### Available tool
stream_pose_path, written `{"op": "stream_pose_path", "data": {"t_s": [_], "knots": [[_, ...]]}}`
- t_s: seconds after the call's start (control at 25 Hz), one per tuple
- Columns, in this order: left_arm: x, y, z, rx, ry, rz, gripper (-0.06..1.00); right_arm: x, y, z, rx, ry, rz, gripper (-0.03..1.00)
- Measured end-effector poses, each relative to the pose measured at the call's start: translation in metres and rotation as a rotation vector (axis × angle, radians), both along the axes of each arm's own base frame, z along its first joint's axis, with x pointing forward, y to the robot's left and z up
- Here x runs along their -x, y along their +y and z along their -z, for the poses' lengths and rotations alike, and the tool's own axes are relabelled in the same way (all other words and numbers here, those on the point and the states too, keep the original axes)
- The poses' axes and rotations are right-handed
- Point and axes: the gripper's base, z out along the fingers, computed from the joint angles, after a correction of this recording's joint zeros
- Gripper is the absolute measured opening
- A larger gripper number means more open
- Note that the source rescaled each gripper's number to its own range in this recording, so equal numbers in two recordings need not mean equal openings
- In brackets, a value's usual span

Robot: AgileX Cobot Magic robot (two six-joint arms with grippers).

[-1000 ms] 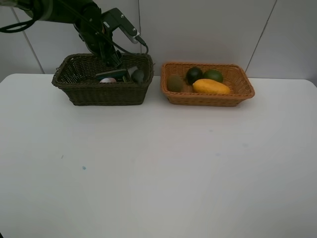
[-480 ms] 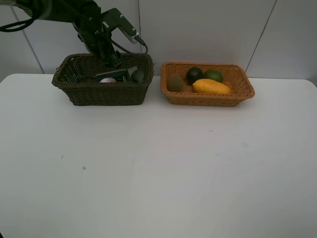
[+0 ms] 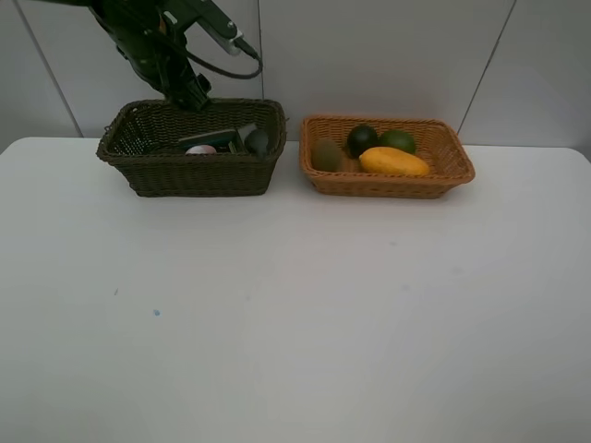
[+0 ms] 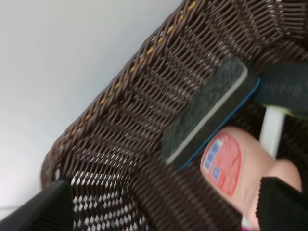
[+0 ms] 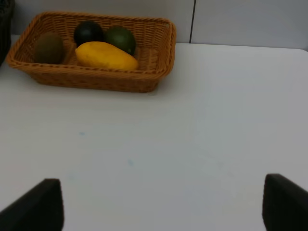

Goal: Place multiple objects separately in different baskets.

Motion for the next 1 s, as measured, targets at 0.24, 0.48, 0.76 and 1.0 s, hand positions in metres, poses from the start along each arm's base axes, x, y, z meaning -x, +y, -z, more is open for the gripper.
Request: {"op": "stream_pose_path", "data": {"t_s": [0.24, 0.48, 0.76, 1.0], "knots": [[0.04, 0.016, -0.02, 0.058, 0.006, -0.06, 1.0, 0.0, 0.0, 0.0, 0.0, 0.0, 0.0, 1.0], [0.091, 0.035, -0.036, 0.124, 0.029, -0.134, 1.0, 0.0, 0.0, 0.0, 0.0, 0.0, 0.0, 1.0], [0.167, 0.057, -0.044, 0.268, 0.108, -0.226, 1.0, 0.0, 0.0, 0.0, 0.0, 0.0, 0.0, 1.0], [0.231, 0.077, -0.05, 0.36, 0.141, -0.271, 1.0, 0.0, 0.0, 0.0, 0.0, 0.0, 0.0, 1.0]]}}
